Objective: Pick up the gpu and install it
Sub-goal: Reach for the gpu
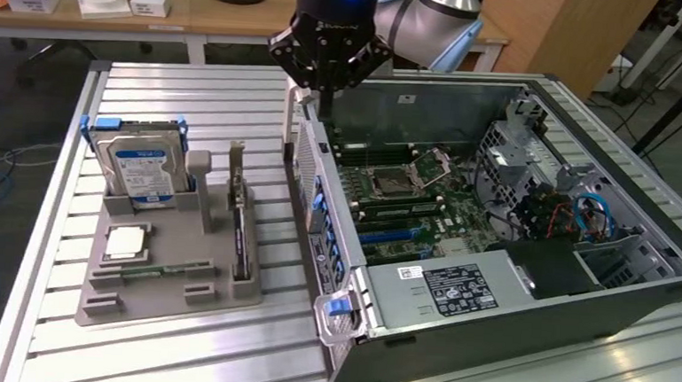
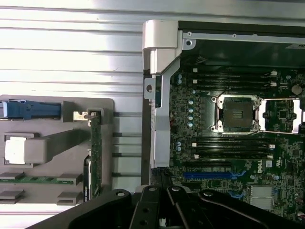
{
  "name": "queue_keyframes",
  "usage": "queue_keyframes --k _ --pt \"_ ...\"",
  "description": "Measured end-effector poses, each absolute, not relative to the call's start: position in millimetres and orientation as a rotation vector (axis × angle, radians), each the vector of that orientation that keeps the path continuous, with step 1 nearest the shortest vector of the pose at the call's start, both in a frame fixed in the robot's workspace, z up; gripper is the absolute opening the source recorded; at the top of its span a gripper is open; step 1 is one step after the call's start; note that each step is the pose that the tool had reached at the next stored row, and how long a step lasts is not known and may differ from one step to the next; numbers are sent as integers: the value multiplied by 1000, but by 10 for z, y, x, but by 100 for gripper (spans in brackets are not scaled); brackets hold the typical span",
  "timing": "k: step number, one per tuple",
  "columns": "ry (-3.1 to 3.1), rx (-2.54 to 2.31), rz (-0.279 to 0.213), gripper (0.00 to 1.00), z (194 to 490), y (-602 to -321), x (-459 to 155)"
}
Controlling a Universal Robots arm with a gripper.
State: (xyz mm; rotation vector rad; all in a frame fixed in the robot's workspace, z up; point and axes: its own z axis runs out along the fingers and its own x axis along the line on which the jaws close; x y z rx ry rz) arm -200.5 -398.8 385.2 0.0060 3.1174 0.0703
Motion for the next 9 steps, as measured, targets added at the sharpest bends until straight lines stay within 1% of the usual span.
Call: queue_keyframes --k 9 --pt "3117 6 70 11 3851 -3988 -2044"
